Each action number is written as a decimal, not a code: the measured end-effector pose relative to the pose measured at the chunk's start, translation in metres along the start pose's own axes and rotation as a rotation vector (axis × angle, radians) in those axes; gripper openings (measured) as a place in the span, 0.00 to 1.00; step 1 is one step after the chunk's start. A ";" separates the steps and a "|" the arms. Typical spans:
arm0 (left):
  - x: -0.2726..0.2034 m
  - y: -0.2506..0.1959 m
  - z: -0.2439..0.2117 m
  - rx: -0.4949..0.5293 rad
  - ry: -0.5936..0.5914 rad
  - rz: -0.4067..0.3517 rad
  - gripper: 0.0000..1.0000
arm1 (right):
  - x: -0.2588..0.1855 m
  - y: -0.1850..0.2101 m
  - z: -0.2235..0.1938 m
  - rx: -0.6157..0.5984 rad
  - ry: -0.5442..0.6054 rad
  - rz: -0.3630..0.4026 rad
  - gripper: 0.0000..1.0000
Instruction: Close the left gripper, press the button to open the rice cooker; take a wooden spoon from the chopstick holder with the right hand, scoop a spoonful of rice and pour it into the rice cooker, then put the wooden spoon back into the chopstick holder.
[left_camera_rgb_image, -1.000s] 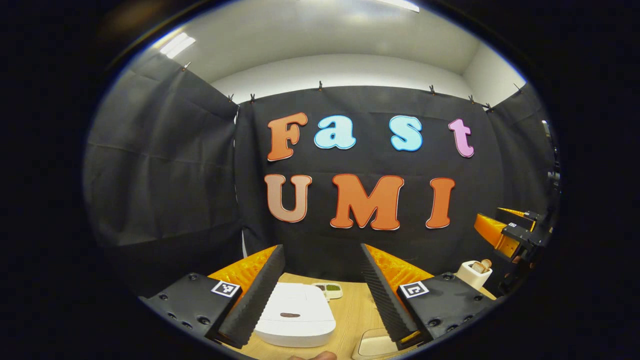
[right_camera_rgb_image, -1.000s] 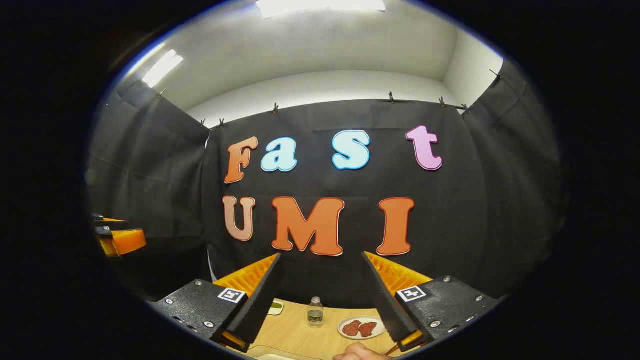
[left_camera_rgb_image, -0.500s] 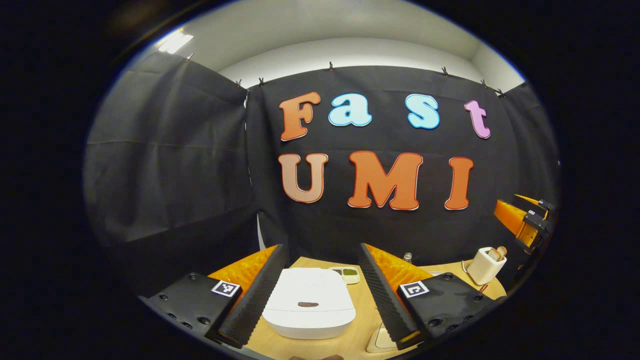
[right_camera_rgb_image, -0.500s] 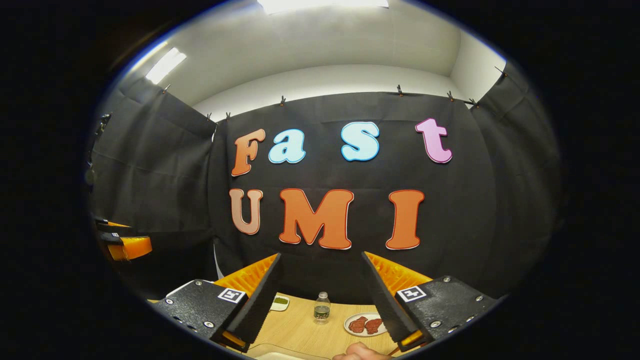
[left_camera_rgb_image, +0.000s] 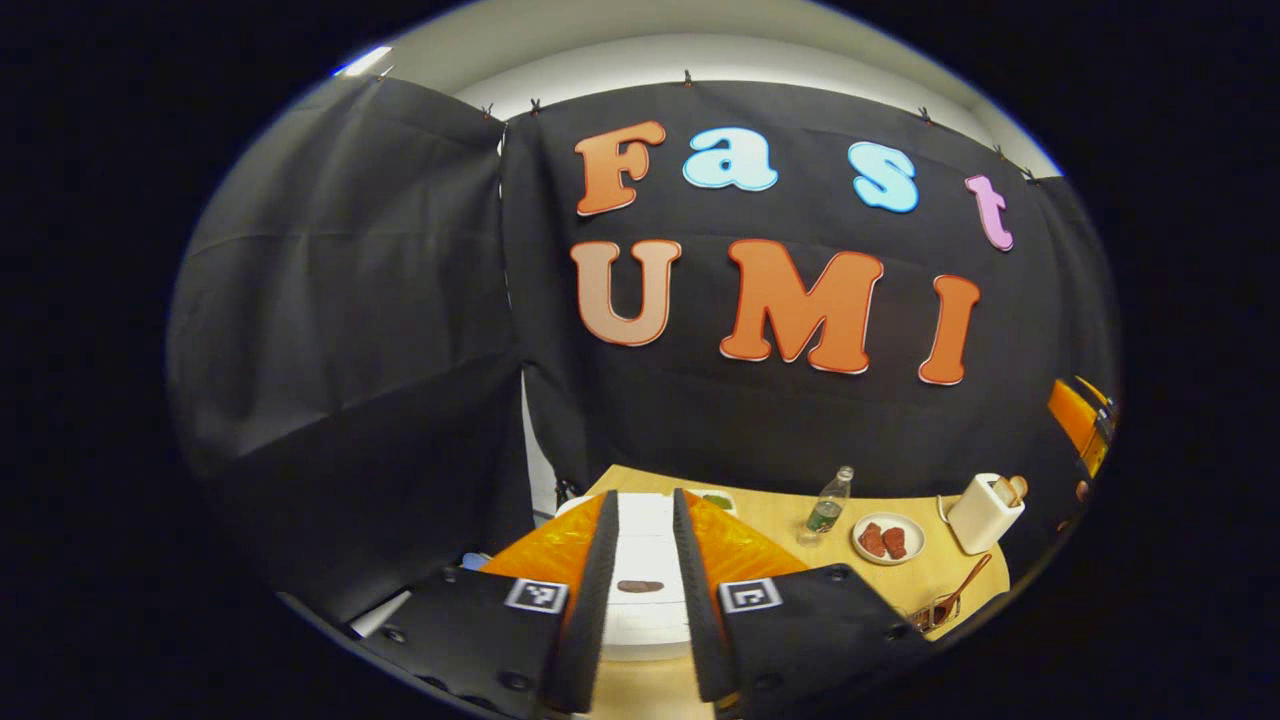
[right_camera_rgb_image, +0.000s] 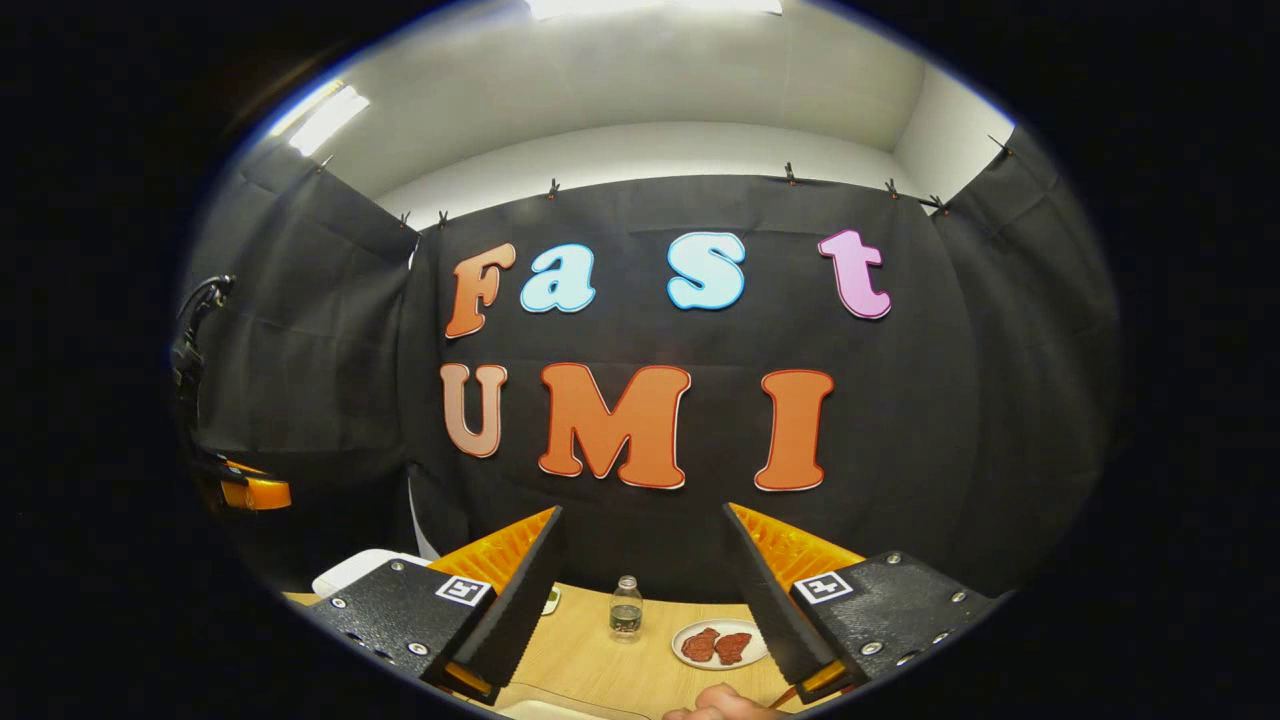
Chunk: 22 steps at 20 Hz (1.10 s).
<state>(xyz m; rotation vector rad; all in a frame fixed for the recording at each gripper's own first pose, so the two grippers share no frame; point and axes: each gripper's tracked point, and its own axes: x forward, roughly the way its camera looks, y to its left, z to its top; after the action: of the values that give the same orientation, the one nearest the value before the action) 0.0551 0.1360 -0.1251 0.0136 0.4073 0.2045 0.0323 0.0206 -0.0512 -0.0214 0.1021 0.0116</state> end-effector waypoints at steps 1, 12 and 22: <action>0.004 0.009 -0.006 -0.014 0.026 0.014 0.31 | 0.001 -0.004 -0.002 -0.002 0.002 -0.014 0.96; 0.083 -0.003 -0.104 -0.335 0.529 -0.147 0.05 | -0.014 -0.054 -0.028 -0.015 0.055 -0.163 0.94; 0.114 -0.023 -0.173 -0.367 0.812 -0.150 0.05 | -0.028 -0.075 -0.055 -0.016 0.130 -0.220 0.95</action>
<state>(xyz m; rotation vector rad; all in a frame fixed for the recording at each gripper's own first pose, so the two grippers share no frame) 0.0935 0.1318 -0.3295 -0.4733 1.1697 0.1266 0.0000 -0.0557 -0.1011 -0.0491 0.2294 -0.2086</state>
